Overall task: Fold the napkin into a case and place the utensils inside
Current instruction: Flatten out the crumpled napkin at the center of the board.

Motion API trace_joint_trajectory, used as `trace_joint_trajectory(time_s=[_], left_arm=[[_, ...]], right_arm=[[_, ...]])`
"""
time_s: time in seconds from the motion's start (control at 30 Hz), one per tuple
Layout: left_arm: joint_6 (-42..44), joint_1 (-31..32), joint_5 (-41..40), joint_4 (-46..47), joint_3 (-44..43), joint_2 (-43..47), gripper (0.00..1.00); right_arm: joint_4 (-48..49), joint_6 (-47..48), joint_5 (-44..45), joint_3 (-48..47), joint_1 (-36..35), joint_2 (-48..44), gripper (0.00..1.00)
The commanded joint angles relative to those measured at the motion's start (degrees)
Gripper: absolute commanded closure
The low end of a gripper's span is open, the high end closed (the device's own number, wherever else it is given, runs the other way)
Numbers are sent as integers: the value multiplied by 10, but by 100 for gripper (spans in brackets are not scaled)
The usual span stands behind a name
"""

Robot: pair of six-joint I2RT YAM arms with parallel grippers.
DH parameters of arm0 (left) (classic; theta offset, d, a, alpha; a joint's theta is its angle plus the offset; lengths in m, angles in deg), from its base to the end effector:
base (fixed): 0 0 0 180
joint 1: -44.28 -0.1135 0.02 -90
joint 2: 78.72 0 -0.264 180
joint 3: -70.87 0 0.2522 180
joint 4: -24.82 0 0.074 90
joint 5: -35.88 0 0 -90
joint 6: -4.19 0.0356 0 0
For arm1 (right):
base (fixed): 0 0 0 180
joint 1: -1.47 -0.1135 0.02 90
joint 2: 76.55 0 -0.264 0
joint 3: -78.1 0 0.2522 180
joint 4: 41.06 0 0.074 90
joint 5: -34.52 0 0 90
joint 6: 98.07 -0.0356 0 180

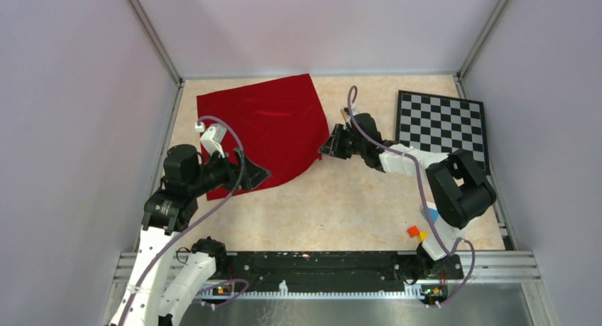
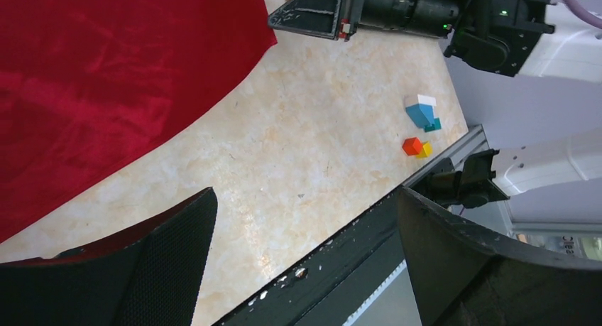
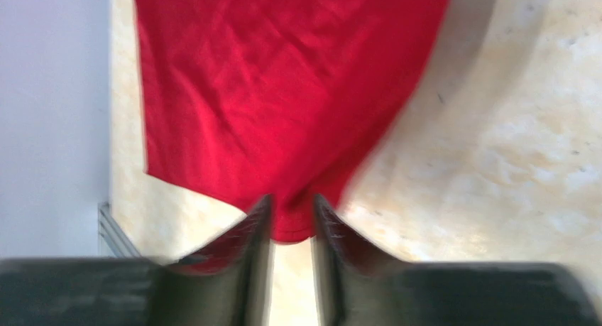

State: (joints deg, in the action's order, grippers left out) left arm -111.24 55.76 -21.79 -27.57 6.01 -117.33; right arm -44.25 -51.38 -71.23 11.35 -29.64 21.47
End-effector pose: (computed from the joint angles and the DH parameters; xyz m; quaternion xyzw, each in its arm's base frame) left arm 0.1269 -0.0452 0.3439 0.0472 0.8270 -0.3849 0.4071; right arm 0.3047 0.1951 0.1827 0.0297 0.8783 0.3757 0.2943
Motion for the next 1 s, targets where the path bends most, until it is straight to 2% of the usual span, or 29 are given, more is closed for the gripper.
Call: trace_joint_trajectory(time_s=[0.0, 0.03, 0.13, 0.2, 0.27, 0.33, 0.53, 0.63, 0.8, 0.97], left_arm=[[-29, 1, -44, 23, 7, 17, 1], [-29, 1, -54, 24, 7, 18, 1], [-25, 1, -103, 9, 0, 15, 1], [-20, 1, -121, 9, -1, 10, 1], [-13, 1, -131, 10, -4, -1, 1], [-5, 1, -146, 2, -10, -20, 1], [-30, 1, -144, 12, -1, -59, 1], [-48, 1, -118, 38, 15, -62, 1], [-55, 1, -100, 44, 12, -65, 1], [-44, 1, -108, 29, -2, -57, 1]], right_arm=[[-33, 45, 10, -57, -8, -64, 60], [-71, 35, 19, -56, -9, -80, 50], [-97, 3, 35, 13, -9, -144, 31], [-93, 11, 59, 45, -6, -165, 25], [-113, 28, 51, 31, 5, -145, 25], [-152, 39, 29, -6, 13, -106, 30], [-188, 57, 62, -67, 17, -18, 34], [-101, 46, 40, -21, 18, -12, 30], [8, 15, -50, -18, 21, 48, 30], [106, -53, -110, -46, 21, 105, 37]])
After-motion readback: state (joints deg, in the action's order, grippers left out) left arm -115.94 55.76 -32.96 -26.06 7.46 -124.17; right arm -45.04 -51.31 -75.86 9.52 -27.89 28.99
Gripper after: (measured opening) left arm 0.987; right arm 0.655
